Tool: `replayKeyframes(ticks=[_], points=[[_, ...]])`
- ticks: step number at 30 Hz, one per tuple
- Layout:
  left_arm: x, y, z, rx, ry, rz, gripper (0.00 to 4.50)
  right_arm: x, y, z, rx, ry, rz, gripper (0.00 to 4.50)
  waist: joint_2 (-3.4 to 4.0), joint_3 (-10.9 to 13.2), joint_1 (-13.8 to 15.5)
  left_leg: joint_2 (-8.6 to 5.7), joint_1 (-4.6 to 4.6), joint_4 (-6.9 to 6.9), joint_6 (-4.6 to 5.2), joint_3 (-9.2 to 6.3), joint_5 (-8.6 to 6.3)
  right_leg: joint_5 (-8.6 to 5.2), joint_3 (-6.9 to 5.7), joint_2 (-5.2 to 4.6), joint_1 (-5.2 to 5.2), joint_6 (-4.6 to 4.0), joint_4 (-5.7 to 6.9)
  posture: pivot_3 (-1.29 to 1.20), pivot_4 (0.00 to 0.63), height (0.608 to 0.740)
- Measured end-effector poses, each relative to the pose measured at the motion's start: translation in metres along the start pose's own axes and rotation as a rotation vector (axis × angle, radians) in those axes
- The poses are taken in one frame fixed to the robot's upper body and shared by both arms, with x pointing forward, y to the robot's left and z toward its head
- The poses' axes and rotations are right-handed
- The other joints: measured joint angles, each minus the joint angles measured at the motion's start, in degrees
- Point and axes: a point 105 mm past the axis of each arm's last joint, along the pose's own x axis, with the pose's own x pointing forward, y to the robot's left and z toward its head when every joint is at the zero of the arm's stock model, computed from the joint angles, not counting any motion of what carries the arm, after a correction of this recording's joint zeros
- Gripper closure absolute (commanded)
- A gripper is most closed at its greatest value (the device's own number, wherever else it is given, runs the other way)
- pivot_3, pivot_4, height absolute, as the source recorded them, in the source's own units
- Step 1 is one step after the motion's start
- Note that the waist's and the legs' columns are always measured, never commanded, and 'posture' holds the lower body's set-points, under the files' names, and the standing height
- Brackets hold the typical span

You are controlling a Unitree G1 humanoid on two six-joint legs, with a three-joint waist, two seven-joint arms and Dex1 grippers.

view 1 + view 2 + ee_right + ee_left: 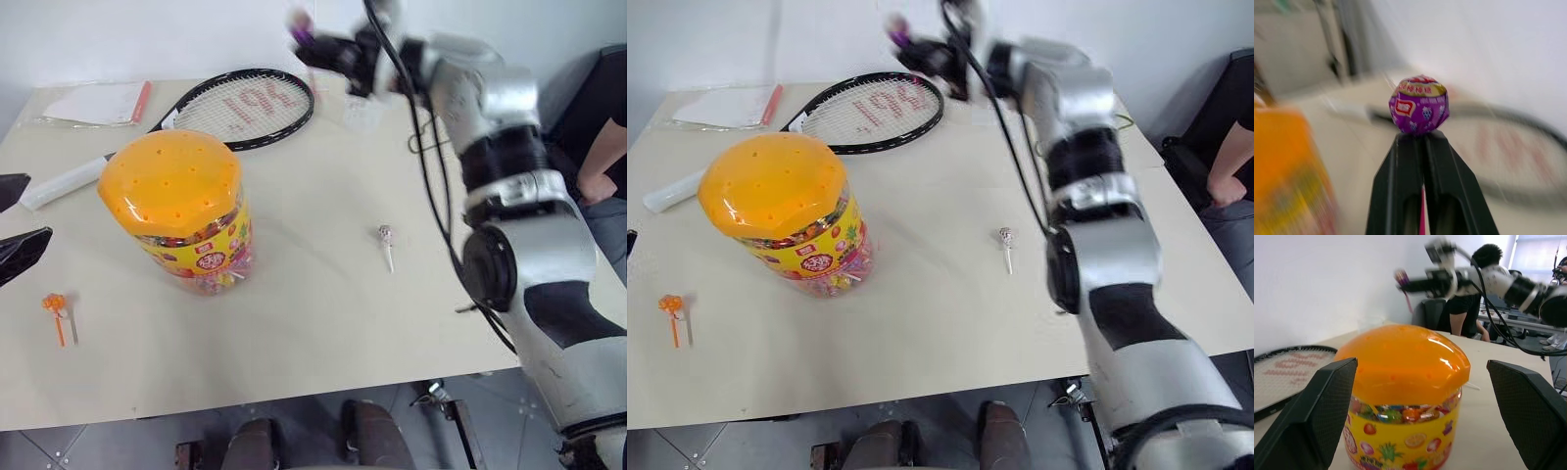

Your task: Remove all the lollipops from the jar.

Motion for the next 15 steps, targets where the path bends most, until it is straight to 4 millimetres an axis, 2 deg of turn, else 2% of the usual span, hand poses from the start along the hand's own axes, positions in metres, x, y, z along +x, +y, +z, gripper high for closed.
replayKeyframes(ticks=[2,4,7,8,9,11,14,15], points=[[0.0,-0.002,-0.001,-0.009,0.013,-0.01,0.0,-0.032,-0.018,-0.035,0.013,0.137,-0.093,4.46,0.04,0.02,0.05,0.0,0.0,-0.02,0.0,0.04,0.0,0.0,-0.02,0.03,-0.01,0.0,-0.02,0.0,0.15,0.74],[0.0,-0.004,-0.002,-0.015,0.021,-0.025,0.0,-0.074,-0.035,-0.074,0.051,0.293,-0.221,4.46,0.05,0.03,0.27,-0.03,0.01,-0.03,-0.01,0.12,0.0,0.0,-0.02,0.06,-0.02,0.0,-0.09,0.0,0.15,0.74],[0.0,-0.004,-0.003,-0.025,0.027,-0.04,0.0,-0.127,-0.046,-0.129,0.129,0.491,-0.363,4.46,0.06,0.04,0.38,-0.09,0.04,0.01,-0.02,0.33,0.0,0.0,0.02,0.09,-0.03,0.0,-0.18,0.0,0.15,0.74],[0.0,-0.004,-0.003,-0.026,0.028,-0.04,0.0,-0.131,-0.046,-0.133,0.138,0.505,-0.371,4.46,0.06,0.04,0.34,-0.08,0.05,0.02,-0.02,0.35,0.0,0.0,0.02,0.1,-0.03,0.0,-0.17,0.0,0.15,0.74],[-0.002,-0.002,-0.003,-0.032,0.027,-0.035,0.0,-0.141,-0.045,-0.15,0.179,0.554,-0.394,4.46,0.18,0.11,-0.2,-0.06,0.16,0.04,-0.03,0.53,0.0,0.0,0.18,0.12,-0.03,0.0,-0.14,0.0,0.15,0.74],[0.006,-0.001,-0.006,-0.04,0.043,-0.068,0.0,-0.162,-0.047,-0.169,0.213,0.592,-0.466,4.46,0.29,0.15,0.09,0.14,0.31,0.07,-0.16,0.56,0.01,0.05,0.25,0.37,0.04,-0.09,-0.1,0.0,0.15,0.74],[0.003,0.005,-0.015,-0.076,0.064,-0.034,0.0,-0.181,-0.044,-0.2,0.285,0.638,-0.529,3.72,0.3,0.15,0.89,0.14,0.25,0.11,-0.17,0.6,0.01,0.06,0.29,0.38,0.0,-0.1,-0.11,0.0,0.15,0.74],[0.003,0.006,-0.017,-0.083,0.075,-0.028,0.0,-0.183,-0.044,-0.2,0.288,0.633,-0.538,3.41,0.3,0.15,1.01,0.15,0.28,0.18,-0.16,0.65,0.01,0.06,0.35,0.39,0.01,-0.11,-0.1,0.0,0.15,0.74]])
